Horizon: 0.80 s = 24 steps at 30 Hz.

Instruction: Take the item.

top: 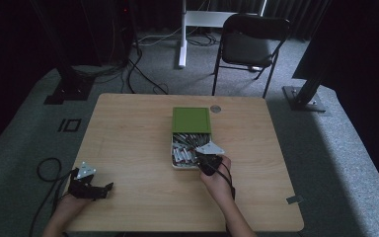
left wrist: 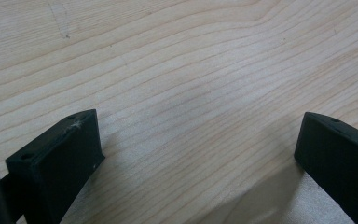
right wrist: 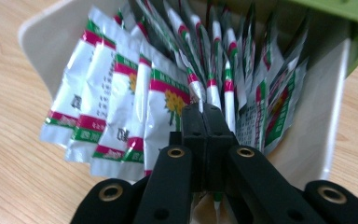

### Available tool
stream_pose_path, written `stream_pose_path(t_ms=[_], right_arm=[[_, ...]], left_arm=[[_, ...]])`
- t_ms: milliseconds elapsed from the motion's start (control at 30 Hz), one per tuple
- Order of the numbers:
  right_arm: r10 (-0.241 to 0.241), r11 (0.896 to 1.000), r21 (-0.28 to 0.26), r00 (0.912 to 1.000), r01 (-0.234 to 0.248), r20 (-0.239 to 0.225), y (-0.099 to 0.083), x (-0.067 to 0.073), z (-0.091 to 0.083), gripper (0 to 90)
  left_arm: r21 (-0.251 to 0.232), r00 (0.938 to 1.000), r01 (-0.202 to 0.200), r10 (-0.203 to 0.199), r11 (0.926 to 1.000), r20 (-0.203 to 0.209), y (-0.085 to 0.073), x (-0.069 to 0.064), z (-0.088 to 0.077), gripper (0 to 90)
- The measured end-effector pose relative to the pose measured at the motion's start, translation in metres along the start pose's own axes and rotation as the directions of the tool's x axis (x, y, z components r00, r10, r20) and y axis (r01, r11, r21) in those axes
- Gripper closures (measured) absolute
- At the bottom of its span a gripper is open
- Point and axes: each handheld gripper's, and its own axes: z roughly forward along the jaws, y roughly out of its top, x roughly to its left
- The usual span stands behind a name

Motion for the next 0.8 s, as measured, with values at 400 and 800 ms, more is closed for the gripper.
stream_pose_path(t_ms=[400,800], right_arm=[[0.014,0.998,-0.058,0.9988,-0.016,-0.046,0.019,-0.001,-0.023,90.0],[0.079,0.982,-0.166,0.9938,-0.091,-0.078,0.038,-0.017,-0.048,90.0]], left_arm=[[-0.001,1.0,0.002,-0.002,1.0,0.0,0.0,0.0,0.0,1.4],[-0.001,1.0,0.003,-0.003,1.0,0.001,0.0,0.0,0.0,1.4]])
